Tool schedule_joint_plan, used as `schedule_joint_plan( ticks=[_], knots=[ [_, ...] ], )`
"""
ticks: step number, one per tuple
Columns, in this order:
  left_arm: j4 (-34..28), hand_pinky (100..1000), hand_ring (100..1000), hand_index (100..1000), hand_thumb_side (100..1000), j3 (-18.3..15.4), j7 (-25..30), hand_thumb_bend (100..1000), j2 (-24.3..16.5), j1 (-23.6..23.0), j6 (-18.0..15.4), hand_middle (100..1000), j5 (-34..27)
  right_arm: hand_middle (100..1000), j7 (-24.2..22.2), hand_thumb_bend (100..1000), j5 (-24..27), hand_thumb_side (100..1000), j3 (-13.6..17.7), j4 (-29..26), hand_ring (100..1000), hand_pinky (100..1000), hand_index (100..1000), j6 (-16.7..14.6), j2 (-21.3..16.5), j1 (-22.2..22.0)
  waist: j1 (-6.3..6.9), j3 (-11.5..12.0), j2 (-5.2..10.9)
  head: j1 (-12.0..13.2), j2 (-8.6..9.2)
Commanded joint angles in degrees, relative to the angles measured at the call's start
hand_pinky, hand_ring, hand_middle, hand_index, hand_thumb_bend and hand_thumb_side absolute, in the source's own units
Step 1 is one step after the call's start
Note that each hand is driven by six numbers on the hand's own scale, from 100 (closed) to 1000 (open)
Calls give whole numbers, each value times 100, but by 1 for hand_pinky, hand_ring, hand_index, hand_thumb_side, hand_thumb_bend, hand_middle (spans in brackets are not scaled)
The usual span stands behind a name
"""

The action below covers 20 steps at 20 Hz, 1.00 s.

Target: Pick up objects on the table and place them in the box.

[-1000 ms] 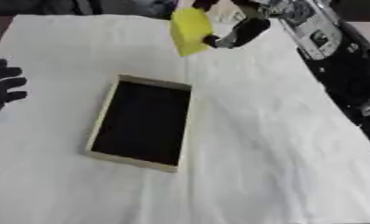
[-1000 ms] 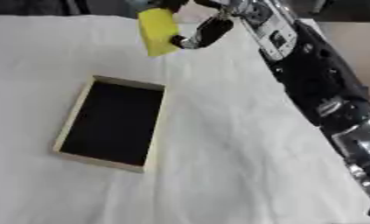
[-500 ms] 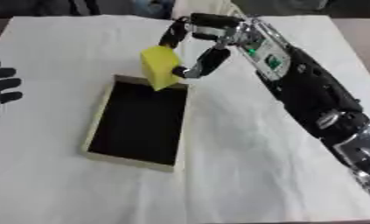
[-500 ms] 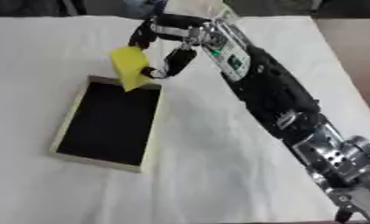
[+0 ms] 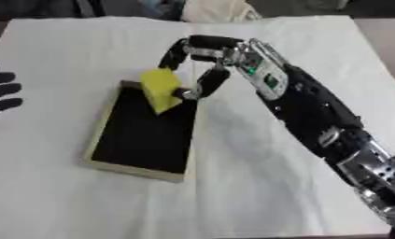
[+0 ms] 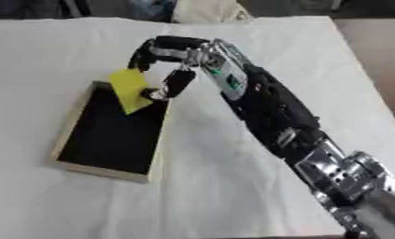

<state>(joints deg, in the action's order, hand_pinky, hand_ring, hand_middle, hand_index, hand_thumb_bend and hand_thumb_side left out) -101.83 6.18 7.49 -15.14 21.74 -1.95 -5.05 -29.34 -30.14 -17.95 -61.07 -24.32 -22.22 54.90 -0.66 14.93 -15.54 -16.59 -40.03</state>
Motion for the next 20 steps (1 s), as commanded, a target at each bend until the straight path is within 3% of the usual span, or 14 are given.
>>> schedule_joint_plan(
  ticks=[1,13,15,20],
  knots=[
    [-86,809,823,905,662,4,1,369,-36,78,-2,779,-22,650,-12,232,-77,289,-41,58,721,775,750,-37,76,26,31,-2,83,-26,-15],
    [-66,809,823,905,665,5,12,371,-25,85,13,780,-3,686,-89,277,-207,340,-256,34,736,780,780,-254,329,-132,39,-54,59,-41,-33],
    [-66,809,824,905,665,3,13,371,-25,87,13,780,0,724,-121,323,-247,373,-313,-43,753,791,813,-334,335,-147,37,-61,59,-45,-35],
    [-61,808,824,905,665,-1,10,371,-28,84,15,780,7,897,-318,477,-309,560,-425,-255,845,857,969,-524,294,-164,33,-91,64,-42,-42]
  ],
)
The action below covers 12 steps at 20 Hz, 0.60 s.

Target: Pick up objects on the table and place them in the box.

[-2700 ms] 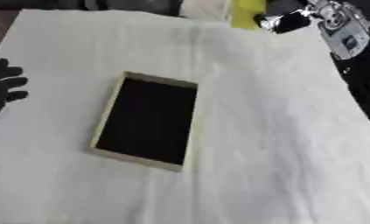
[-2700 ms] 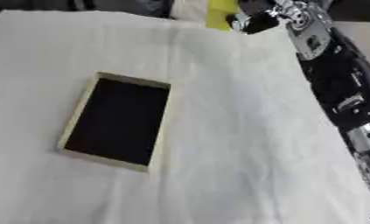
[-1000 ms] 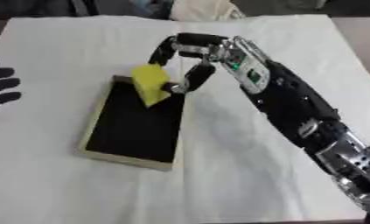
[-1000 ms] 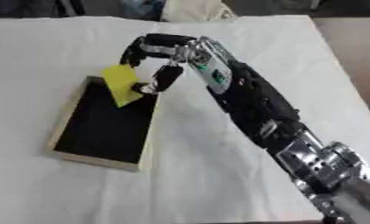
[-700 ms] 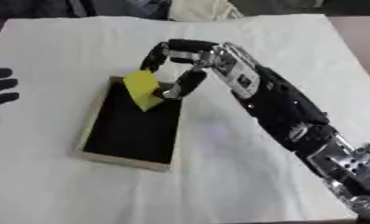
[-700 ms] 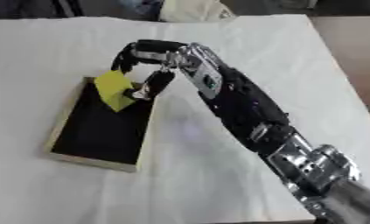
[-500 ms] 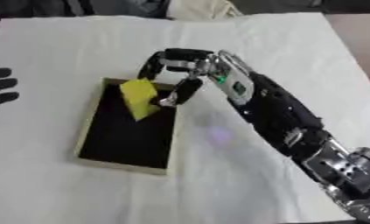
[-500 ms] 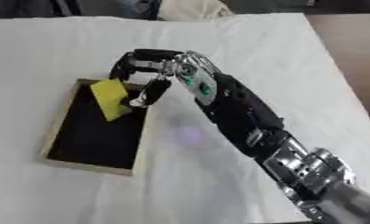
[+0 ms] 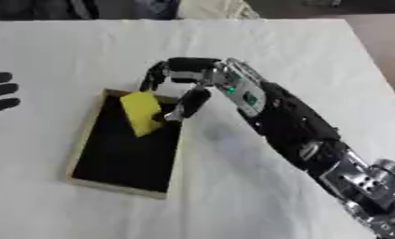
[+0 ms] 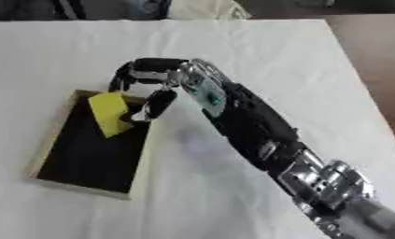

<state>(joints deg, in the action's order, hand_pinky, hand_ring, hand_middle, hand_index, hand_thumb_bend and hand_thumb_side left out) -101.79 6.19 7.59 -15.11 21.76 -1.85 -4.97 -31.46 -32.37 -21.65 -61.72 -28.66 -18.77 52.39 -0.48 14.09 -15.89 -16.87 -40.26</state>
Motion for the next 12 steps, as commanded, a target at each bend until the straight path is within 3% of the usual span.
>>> schedule_joint_plan(
  ticks=[1,2,12],
  knots=[
    [-65,808,824,905,665,-4,-1,372,-31,81,4,780,-1,903,-173,483,-127,566,-74,-233,848,860,975,-129,-65,83,14,-11,99,-12,-18],
    [-64,808,824,905,665,-4,-2,373,-31,81,4,780,0,936,-226,533,-163,597,-82,-272,862,874,999,-162,-76,83,13,-15,101,-11,-20],
    [-67,808,824,904,661,-28,-29,372,-43,59,-1,780,2,1000,-127,616,-401,653,-44,-674,893,901,1000,-295,-337,65,16,-93,138,40,-21]
  ],
)
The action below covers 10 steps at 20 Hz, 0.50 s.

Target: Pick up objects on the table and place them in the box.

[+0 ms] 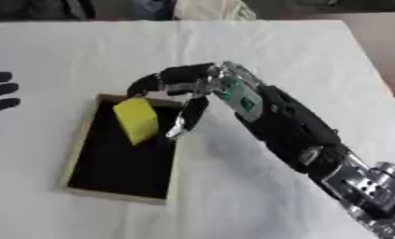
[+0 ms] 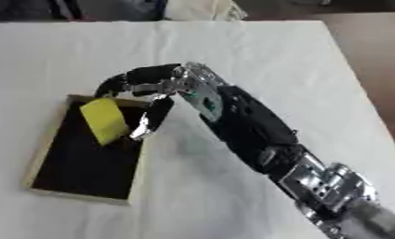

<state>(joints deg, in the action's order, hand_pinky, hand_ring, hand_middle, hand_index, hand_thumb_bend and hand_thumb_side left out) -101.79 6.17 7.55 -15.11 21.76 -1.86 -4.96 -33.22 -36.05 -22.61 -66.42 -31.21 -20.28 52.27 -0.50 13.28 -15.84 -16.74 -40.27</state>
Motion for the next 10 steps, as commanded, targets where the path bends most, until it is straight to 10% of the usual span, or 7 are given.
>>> schedule_joint_plan(
  ticks=[1,10],
  knots=[
    [-68,808,824,904,661,-34,-32,372,-45,54,-2,780,1,1000,91,614,-12,653,64,-257,893,901,1000,-30,-233,71,18,-24,138,34,-20],
    [-74,815,824,903,653,-123,-152,374,-66,10,-17,780,2,974,342,560,769,601,228,-1199,872,875,1000,280,-931,-150,16,-173,174,162,-5]
  ],
)
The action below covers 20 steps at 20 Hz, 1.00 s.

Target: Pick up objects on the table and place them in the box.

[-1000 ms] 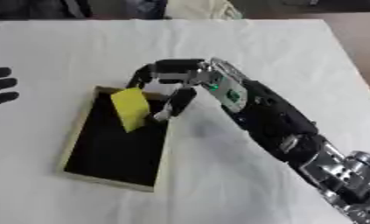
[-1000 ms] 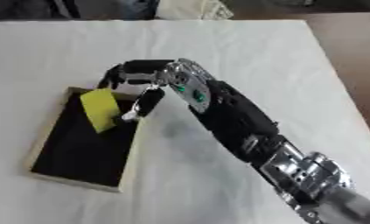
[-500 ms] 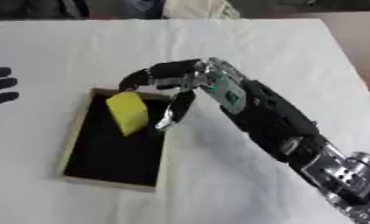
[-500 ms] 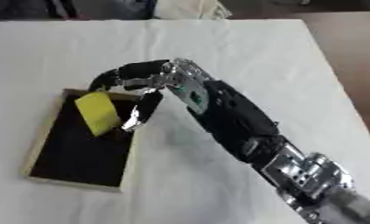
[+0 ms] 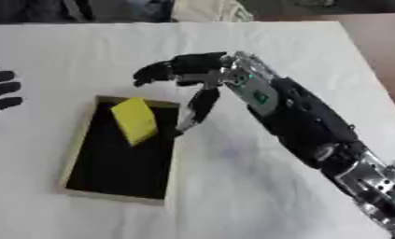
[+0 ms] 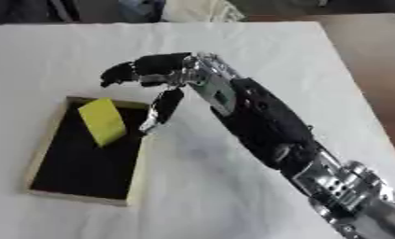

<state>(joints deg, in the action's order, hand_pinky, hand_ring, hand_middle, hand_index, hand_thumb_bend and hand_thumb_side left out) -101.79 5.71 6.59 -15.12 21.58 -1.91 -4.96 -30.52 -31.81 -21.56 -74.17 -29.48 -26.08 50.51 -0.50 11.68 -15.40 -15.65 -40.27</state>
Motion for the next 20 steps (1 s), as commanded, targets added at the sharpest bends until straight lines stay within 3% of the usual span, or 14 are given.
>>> schedule_joint_plan(
  ticks=[1,4,10,14,20],
  knots=[
    [-77,809,824,902,651,-94,-86,374,-68,22,-18,779,-2,953,128,547,542,592,185,-629,865,870,1000,175,-484,-58,17,-45,129,89,2],
    [-76,808,825,902,650,-132,-177,376,-78,10,-25,780,-4,922,347,521,1037,564,427,-1231,850,855,996,414,-829,-362,25,-137,119,171,17],
    [-58,810,830,901,652,-191,-333,379,-78,-22,-16,785,30,871,1410,418,2076,460,1276,-2373,802,804,978,1174,-1167,-1294,36,-316,77,385,105],
    [-52,810,834,902,648,-223,-416,380,-66,-25,-36,789,48,860,2032,381,2562,437,1730,-2942,789,788,985,1521,-1078,-1877,52,-428,48,535,145],
    [-66,808,838,901,644,-261,-521,378,-58,-54,-79,794,32,844,2754,322,2976,421,2231,-3542,772,770,988,1828,-543,-2611,65,-493,14,787,169]
  ],
)
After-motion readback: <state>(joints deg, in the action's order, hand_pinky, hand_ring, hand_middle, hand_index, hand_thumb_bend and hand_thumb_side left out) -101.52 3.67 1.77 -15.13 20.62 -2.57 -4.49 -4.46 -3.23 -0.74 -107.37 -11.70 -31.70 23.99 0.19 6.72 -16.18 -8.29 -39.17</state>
